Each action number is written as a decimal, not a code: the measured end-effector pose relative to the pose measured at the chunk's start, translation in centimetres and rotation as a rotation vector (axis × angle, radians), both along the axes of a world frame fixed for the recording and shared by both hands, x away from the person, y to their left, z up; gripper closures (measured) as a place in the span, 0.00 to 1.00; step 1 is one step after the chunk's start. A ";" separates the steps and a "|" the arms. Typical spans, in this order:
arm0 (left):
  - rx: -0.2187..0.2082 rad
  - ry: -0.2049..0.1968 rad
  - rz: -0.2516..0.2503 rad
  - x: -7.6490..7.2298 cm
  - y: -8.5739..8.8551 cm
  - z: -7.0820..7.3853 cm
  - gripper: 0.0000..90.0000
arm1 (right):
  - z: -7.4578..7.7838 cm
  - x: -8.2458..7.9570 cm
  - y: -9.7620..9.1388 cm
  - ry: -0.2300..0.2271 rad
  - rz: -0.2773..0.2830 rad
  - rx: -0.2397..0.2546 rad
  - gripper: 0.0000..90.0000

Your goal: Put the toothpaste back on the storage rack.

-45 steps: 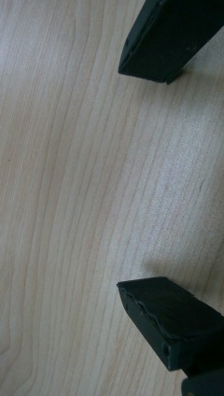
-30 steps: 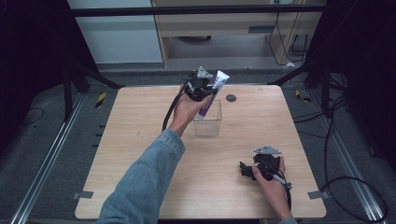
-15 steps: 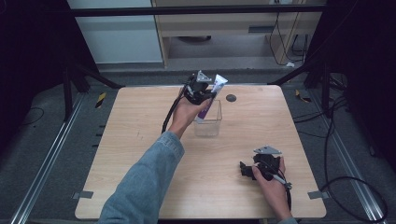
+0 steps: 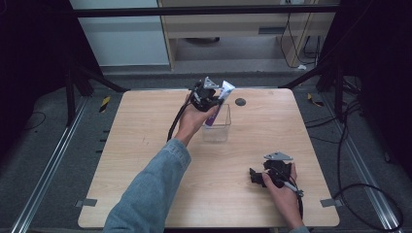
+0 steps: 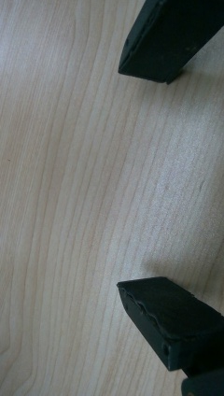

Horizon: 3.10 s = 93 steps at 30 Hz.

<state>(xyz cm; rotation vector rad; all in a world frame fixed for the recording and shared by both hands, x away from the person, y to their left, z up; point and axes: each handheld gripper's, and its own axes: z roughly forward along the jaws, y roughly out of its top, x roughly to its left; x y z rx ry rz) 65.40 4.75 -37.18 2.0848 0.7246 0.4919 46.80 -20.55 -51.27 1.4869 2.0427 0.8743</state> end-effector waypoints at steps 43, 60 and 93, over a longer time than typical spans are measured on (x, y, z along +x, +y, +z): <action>0.035 0.028 -0.021 0.0 -1.2 -1.4 0.88 | 0.0 0.0 0.0 -0.001 0.000 0.001 0.00; 0.039 0.043 -0.018 0.2 -1.3 -1.9 0.88 | 0.0 0.0 0.0 0.000 0.000 0.001 0.00; 0.026 0.054 0.001 0.5 -1.4 -2.0 0.86 | 0.0 0.0 0.0 -0.001 0.000 0.000 0.00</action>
